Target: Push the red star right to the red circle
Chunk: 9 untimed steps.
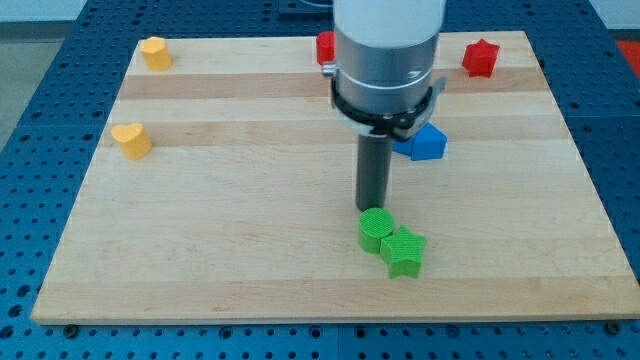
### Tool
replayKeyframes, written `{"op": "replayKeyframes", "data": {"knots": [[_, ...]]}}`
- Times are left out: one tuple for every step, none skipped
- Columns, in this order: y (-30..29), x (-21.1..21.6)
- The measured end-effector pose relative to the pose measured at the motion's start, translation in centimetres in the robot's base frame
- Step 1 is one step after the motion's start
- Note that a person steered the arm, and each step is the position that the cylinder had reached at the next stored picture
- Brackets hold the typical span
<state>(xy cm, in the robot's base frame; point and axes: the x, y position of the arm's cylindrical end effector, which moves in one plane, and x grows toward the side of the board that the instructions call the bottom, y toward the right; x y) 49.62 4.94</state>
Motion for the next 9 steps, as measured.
{"op": "replayKeyframes", "data": {"knots": [[6.6, -0.5], [15.8, -1.3], [22.9, -4.8], [27.1, -9.5], [27.4, -14.7], [26.5, -19.3], [22.8, -22.2], [16.4, -23.5], [9.0, -24.7]]}}
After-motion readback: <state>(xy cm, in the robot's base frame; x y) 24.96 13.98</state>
